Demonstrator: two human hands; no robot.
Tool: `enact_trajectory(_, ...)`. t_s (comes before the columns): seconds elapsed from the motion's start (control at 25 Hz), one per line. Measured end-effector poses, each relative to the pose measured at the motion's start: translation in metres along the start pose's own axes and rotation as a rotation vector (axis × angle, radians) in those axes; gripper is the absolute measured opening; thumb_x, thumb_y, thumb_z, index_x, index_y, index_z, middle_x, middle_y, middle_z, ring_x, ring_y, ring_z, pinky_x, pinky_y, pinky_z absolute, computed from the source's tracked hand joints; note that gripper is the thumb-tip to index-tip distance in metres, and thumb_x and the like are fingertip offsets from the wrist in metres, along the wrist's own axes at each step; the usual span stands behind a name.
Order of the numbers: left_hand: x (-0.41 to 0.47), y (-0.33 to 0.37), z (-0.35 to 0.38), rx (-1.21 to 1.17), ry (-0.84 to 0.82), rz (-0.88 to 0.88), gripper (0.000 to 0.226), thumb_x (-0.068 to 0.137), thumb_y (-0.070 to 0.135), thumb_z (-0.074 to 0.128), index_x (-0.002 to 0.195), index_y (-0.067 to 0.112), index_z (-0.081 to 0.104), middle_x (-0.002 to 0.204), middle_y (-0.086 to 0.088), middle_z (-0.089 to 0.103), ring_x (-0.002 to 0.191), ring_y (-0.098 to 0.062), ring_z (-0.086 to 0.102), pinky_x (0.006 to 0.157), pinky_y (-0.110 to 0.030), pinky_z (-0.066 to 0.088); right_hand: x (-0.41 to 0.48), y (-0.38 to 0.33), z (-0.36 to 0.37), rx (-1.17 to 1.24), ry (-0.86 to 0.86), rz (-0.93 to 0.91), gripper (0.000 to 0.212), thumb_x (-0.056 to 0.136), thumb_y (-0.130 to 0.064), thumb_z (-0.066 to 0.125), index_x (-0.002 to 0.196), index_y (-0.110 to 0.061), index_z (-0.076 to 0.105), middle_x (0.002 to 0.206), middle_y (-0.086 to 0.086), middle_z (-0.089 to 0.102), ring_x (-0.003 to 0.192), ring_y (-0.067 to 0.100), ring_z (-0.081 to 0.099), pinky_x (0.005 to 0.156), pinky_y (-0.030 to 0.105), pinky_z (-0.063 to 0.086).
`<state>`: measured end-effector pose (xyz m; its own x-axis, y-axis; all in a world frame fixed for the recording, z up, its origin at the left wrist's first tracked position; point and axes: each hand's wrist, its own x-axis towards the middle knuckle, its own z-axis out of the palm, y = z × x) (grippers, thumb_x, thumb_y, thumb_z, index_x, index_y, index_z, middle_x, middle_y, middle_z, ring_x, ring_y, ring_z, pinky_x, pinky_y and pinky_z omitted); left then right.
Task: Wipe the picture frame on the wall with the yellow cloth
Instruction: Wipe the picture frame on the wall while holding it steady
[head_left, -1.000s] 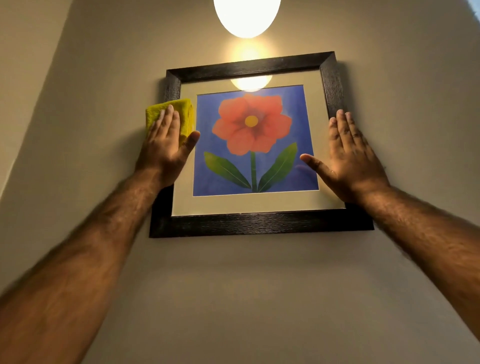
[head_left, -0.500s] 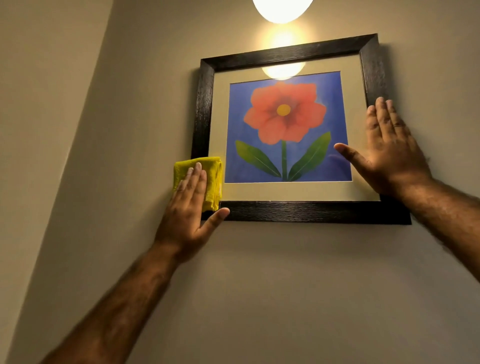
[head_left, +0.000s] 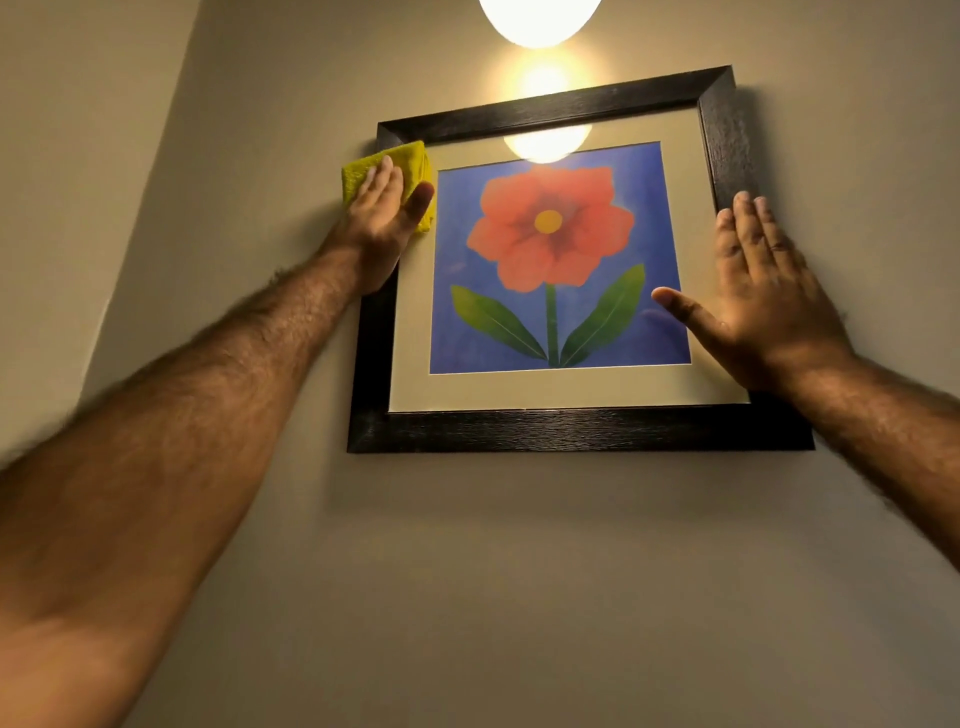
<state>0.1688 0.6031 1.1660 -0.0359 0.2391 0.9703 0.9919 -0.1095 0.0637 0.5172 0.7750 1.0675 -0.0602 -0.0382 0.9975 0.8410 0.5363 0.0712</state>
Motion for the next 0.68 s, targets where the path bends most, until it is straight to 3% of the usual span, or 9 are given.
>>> enact_trajectory(0.16, -0.067, -0.01, 0.011, 0.039, -0.002, 0.102, 0.117, 0.075, 0.091, 0.003, 0.161, 0.013, 0.007, 0.171, -0.002, -0.001, 0.157, -0.014, -0.003, 0.123, -0.026, -0.003, -0.001, 0.001, 0.0, -0.001, -0.004, 0.001, 0.111, 0.088, -0.084, 0.018, 0.162, -0.002, 0.007, 0.172, 0.014, 0.0, 0.16, 0.025, -0.001, 0.129, 0.042, 0.007)
enact_trajectory(0.36, -0.185, -0.025, 0.047, 0.177, 0.002, 0.154, 0.101, 0.088, 0.08, 0.003, 0.16, 0.009, 0.004, 0.171, -0.006, -0.004, 0.157, -0.016, -0.008, 0.128, -0.035, 0.0, 0.0, 0.002, 0.001, 0.009, -0.016, 0.004, 0.111, 0.088, -0.085, 0.019, 0.162, -0.004, 0.006, 0.173, 0.013, 0.0, 0.16, 0.025, 0.0, 0.128, 0.042, 0.007)
enact_trajectory(0.48, -0.242, -0.031, 0.064, 0.27, 0.005, 0.144, 0.092, 0.094, 0.074, 0.01, 0.16, 0.011, 0.0, 0.171, -0.003, -0.008, 0.157, -0.015, -0.009, 0.128, -0.033, -0.003, 0.0, 0.003, 0.003, 0.018, 0.004, 0.007, 0.111, 0.088, -0.085, 0.02, 0.162, -0.003, 0.008, 0.172, 0.014, 0.002, 0.16, 0.026, 0.002, 0.128, 0.041, 0.007)
enact_trajectory(0.68, -0.251, -0.032, 0.062, 0.254, -0.013, 0.148, 0.094, 0.093, 0.075, 0.01, 0.16, 0.01, -0.001, 0.17, -0.004, -0.01, 0.157, -0.015, -0.011, 0.128, -0.034, -0.003, 0.0, 0.004, 0.004, 0.029, 0.022, -0.004, 0.111, 0.088, -0.085, 0.02, 0.161, -0.002, 0.01, 0.172, 0.016, 0.004, 0.16, 0.027, 0.003, 0.127, 0.041, 0.006)
